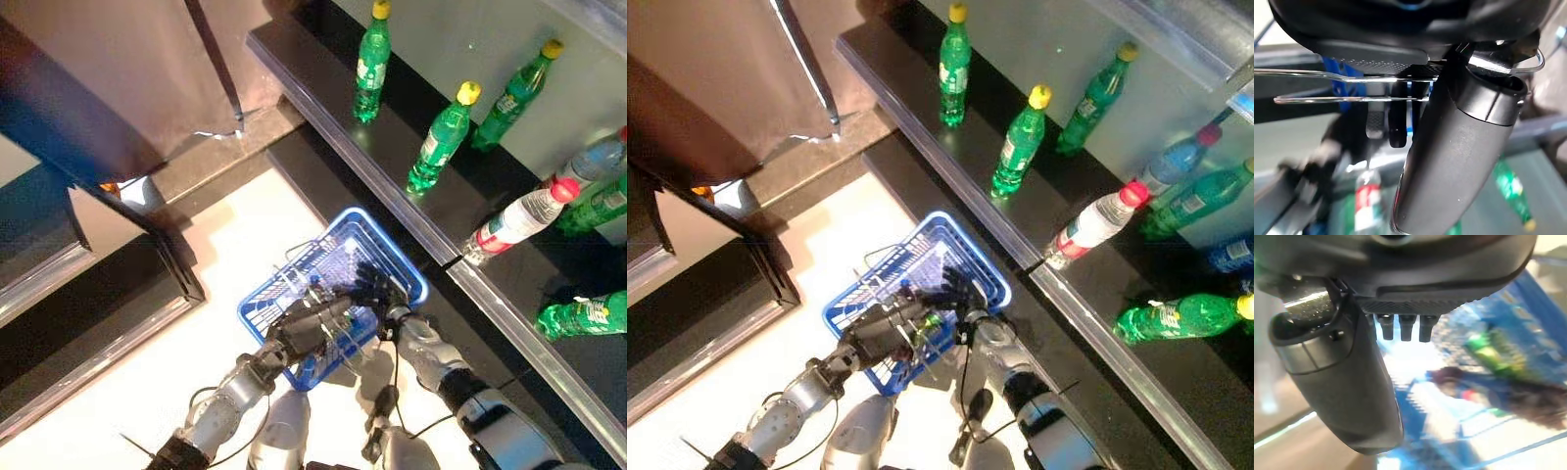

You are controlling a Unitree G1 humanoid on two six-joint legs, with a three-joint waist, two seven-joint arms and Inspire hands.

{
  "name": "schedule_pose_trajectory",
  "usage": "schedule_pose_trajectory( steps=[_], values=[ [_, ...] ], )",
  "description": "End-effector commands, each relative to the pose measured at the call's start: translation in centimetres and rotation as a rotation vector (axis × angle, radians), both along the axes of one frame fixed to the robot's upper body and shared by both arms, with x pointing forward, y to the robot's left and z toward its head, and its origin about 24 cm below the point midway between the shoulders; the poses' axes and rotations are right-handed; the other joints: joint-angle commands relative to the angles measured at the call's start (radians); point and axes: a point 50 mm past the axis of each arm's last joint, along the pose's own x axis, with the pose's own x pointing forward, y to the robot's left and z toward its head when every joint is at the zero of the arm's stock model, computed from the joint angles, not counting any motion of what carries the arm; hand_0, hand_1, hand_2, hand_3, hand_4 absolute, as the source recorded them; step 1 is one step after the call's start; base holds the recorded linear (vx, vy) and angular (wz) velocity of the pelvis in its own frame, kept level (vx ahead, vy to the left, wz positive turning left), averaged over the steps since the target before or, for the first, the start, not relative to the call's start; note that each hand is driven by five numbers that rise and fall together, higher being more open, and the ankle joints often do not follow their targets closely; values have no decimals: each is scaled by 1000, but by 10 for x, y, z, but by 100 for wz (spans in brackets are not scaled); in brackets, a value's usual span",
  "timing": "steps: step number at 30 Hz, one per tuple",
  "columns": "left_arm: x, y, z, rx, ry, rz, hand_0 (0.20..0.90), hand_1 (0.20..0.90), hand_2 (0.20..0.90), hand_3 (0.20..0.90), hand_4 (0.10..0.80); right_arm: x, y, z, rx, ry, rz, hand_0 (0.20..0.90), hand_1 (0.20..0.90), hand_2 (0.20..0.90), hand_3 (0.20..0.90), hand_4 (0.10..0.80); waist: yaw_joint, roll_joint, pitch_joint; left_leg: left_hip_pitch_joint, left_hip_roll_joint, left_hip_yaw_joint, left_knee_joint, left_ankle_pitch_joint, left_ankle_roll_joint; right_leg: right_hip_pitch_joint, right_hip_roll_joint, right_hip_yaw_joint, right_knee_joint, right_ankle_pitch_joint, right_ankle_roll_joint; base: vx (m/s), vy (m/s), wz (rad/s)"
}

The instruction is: Pick up the drink and place into the basket.

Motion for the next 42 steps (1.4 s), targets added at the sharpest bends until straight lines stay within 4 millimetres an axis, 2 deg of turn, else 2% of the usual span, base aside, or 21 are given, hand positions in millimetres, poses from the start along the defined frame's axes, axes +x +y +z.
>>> schedule_pose_trajectory(
  steps=[1,7,12,16,20,22,24,25,27,30,32,36,39,42],
  values=[
    [7,-4,122,-229,-660,56,300,300,300,200,100,-6,2,39,-9,-281,59,900,900,900,900,800,-15,-5,-98,7,-63,76,-15,-28,73,-62,0,111,112,-32,1,0,0,0],
    [-3,24,104,-126,-616,208,300,300,300,200,100,-46,-8,44,50,-394,158,900,900,900,900,800,-38,-32,-132,34,-55,95,-19,-37,75,-46,-4,122,106,-27,19,57,-4,-4],
    [-7,34,92,-89,-559,266,300,300,300,200,100,-59,-11,48,84,-435,191,900,900,900,900,800,-49,-44,-160,57,-53,112,-1,-59,75,-25,-14,130,98,-21,31,86,27,-12],
    [-14,46,83,-66,-525,322,300,300,300,200,100,-75,-14,39,96,-405,235,900,900,900,900,800,-66,-49,-188,81,-59,125,24,-90,83,-7,-27,154,104,-27,42,98,92,-17],
    [-17,52,77,-49,-500,344,300,300,300,200,100,-85,-17,34,137,-387,259,900,900,900,900,800,-80,-45,-203,98,-65,124,37,-107,98,-9,-33,172,164,-51,52,80,91,-15],
    [-19,54,73,-42,-481,349,300,300,300,200,100,-89,-17,33,150,-386,275,900,900,900,900,800,-89,-44,-209,111,-67,129,40,-113,105,-20,-22,166,220,-57,53,111,94,-12],
    [-19,55,70,-39,-459,356,300,300,300,200,100,-91,-18,34,160,-386,288,900,900,900,900,800,-98,-42,-215,123,-66,138,39,-116,103,-19,18,158,236,-90,31,149,72,-11],
    [-19,54,67,-41,-446,356,300,300,300,200,100,-93,-20,34,159,-385,289,900,900,900,900,800,-107,-44,-220,127,-71,130,36,-114,102,-10,53,169,219,-108,11,187,42,-2],
    [-19,53,65,-43,-425,351,300,300,300,200,100,-96,-27,34,157,-378,275,900,900,900,900,800,-125,-56,-231,137,-91,105,33,-116,98,19,111,213,160,-105,-12,187,3,17],
    [-19,49,60,-57,-398,347,300,300,300,200,100,-99,-36,32,142,-367,266,900,900,900,900,800,-154,-71,-248,151,-111,85,25,-119,87,36,149,284,56,-58,-14,175,-38,35],
    [-19,49,56,-65,-391,351,300,300,300,200,100,-99,-40,31,129,-360,255,900,900,900,900,800,-172,-71,-259,150,-107,78,29,-119,84,26,164,326,54,-51,-16,157,-87,24],
    [-20,49,55,-82,-386,383,300,300,300,200,100,-99,-43,29,122,-346,249,900,900,900,900,800,-173,-88,-281,118,-102,79,113,-150,78,21,164,326,74,-71,-31,103,-107,19],
    [-21,50,58,-97,-392,404,300,300,300,200,100,-99,-45,30,105,-352,257,900,900,900,900,800,-173,-113,-278,43,-108,116,283,-185,82,19,150,306,92,-80,-51,100,-86,4],
    [-18,50,59,-128,-391,421,300,300,300,200,100,-97,-46,30,71,-354,260,900,900,900,900,800,-169,-134,-255,-129,-121,144,609,-133,82,14,145,288,126,-88,-89,89,-86,24]
  ],
)
